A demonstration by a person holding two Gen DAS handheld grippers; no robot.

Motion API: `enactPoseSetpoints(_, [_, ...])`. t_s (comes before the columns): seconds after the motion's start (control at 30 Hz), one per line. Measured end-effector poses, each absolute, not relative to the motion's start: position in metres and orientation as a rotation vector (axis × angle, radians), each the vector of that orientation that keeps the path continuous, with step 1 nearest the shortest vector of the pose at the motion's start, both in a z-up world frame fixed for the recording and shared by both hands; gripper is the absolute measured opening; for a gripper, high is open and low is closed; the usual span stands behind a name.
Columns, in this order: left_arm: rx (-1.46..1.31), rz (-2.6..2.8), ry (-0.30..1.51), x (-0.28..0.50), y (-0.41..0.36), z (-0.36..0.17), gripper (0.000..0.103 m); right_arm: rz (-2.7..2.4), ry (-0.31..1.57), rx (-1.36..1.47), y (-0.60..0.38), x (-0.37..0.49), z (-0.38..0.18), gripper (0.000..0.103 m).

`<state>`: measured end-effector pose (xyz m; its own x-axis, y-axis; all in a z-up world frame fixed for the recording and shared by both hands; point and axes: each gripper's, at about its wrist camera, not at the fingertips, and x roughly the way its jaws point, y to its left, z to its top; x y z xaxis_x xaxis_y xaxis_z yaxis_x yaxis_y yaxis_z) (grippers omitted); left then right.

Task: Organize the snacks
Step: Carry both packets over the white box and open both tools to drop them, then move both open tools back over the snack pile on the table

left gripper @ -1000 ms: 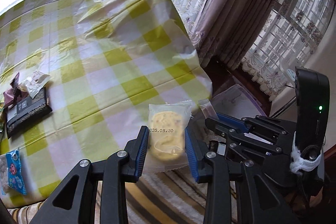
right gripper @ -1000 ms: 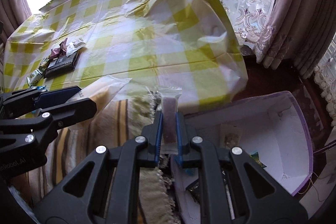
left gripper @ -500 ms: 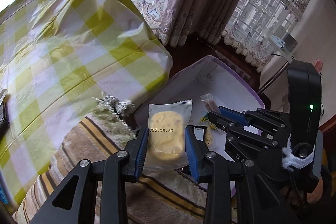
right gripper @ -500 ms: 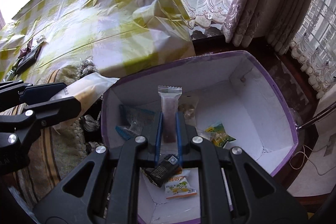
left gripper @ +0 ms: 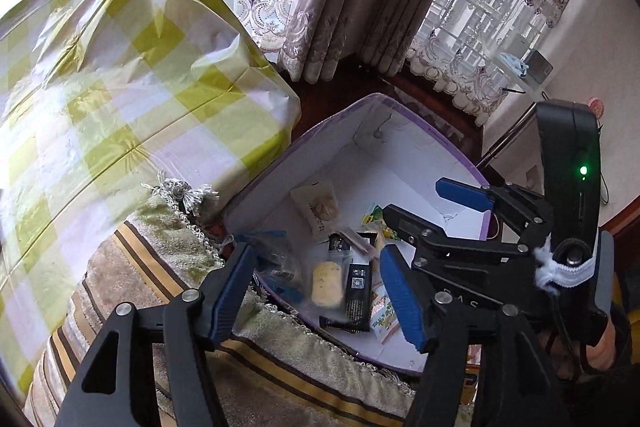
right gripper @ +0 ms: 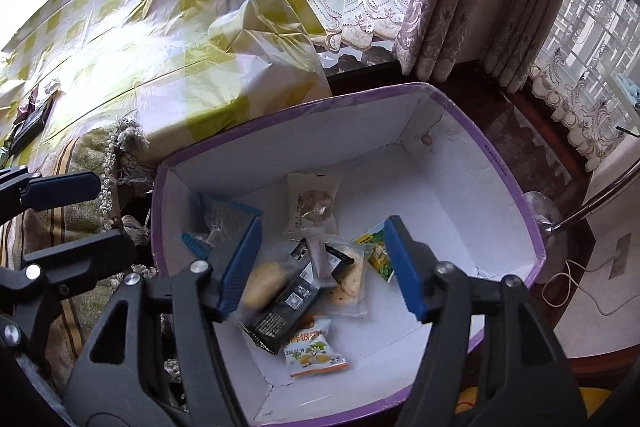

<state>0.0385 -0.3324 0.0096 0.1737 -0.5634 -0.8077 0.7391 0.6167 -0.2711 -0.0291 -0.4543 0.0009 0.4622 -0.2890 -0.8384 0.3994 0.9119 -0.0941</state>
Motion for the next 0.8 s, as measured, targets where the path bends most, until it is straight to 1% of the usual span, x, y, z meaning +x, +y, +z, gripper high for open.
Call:
enactPoseSetpoints(0.2, [0.186,-0.907,1.04,0.041,-0.327,0.011,0.067,-0.429,1.005,0.095,-0.45,-0.027,0.006,0.069])
enactPoseSetpoints(0.4, [0.171,-0.869,1.005,0.046,-0.316,0.016,0.067,-0.407,0.982,0.096,-0.444,-0.025,0.014,0.07])
enactPoseSetpoints(0.8, [0.162,-0.735,0.903,0.061,-0.253,0.031,0.067,-0.3,0.954,0.124,-0.417,-0.021,0.026,0.07])
